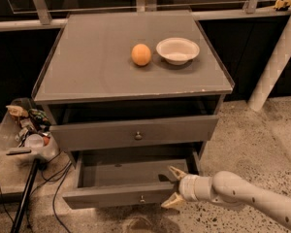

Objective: Open middle drawer

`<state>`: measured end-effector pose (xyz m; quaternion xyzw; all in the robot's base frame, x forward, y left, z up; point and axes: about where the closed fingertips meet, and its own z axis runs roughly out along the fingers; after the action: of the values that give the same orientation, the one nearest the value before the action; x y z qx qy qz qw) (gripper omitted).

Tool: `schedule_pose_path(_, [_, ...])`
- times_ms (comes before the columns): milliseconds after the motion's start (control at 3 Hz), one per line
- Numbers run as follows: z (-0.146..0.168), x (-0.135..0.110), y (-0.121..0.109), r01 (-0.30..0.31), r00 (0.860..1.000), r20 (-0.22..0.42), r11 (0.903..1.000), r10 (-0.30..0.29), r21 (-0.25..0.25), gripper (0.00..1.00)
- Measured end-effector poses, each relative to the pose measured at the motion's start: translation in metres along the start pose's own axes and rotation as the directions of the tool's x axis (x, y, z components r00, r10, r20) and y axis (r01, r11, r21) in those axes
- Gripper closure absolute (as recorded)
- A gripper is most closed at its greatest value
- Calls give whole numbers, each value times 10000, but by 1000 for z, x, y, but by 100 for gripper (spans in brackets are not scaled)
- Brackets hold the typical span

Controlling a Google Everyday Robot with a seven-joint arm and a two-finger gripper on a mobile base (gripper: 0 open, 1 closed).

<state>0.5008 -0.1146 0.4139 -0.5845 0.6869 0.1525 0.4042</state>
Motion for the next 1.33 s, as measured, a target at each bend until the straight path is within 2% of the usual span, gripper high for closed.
schedule_pose_path(667, [0, 0, 0, 1, 10000, 2, 10000, -1, -2, 65])
schedule_pose_path(1000, [-18, 13, 19, -230, 9997, -62, 9996, 231, 149, 88])
schedule_pose_path(1333, [-22, 11, 26, -238, 9997, -38, 9996, 238, 147, 100])
